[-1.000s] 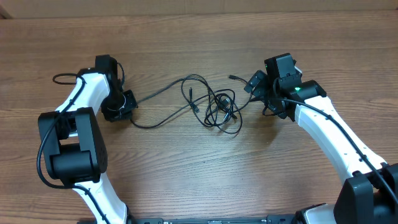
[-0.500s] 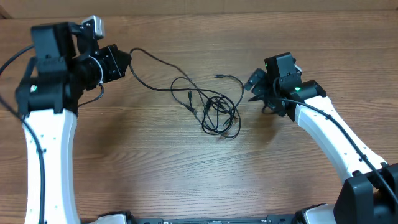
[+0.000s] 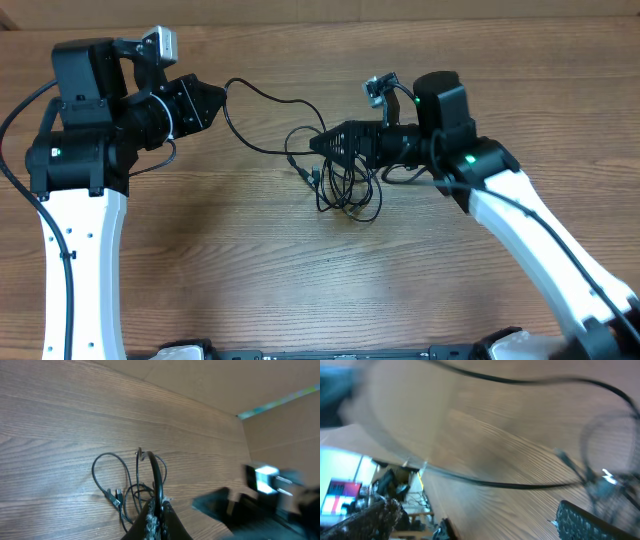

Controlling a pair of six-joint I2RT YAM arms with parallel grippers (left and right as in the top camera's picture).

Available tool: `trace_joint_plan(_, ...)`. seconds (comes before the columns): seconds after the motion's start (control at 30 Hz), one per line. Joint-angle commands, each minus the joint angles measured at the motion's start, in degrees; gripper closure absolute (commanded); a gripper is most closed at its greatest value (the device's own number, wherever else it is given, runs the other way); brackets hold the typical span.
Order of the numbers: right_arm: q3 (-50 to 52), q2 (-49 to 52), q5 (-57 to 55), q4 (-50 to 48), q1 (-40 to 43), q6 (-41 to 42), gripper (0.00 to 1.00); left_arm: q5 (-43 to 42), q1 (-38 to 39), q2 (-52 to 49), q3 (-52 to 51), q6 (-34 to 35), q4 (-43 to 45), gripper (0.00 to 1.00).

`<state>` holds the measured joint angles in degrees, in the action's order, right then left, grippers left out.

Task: Untangle cables

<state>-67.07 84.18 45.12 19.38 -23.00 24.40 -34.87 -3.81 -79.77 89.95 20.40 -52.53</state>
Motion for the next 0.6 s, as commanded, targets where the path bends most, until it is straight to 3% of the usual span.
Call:
trace_joint_plan(0.0,-0.6,-6.3,-0.2,-2.2,-4.4,-9.0,0.0,1.4,1.4,-0.5,0.6,4.2,0.0,0.96)
trace_joint_plan(0.17,-0.5,-5.8,-19.7,-1.7,-13.5,-10.4,0.0,1.7,5.5,-0.5,0.6,5.4,0.0,0.96)
trace_joint_plan(0.27,-0.5,-4.0,-31.6,-1.6,-19.5,-16.0,0.0,6.8,10.8,-0.5,0.6,8.0,-1.4,0.96)
trace_joint_plan(0.47,-0.5,-3.8,-33.1,-0.7,-20.1,-15.9,0.05,9.0,15.1,-0.5,0.6,8.1,-2.1,0.96)
trace_joint_plan(0.53,-0.5,-3.7,-33.6,0.9,-20.0,-15.8,0.0,14.4,15.0,-0.5,0.6,9.2,-3.0,0.96)
trace_joint_plan(0.57,-0.5,-3.7,-36.1,1.8,-20.0,-14.4,0.0,20.9,14.9,-0.6,0.6,10.7,-4.5,0.96)
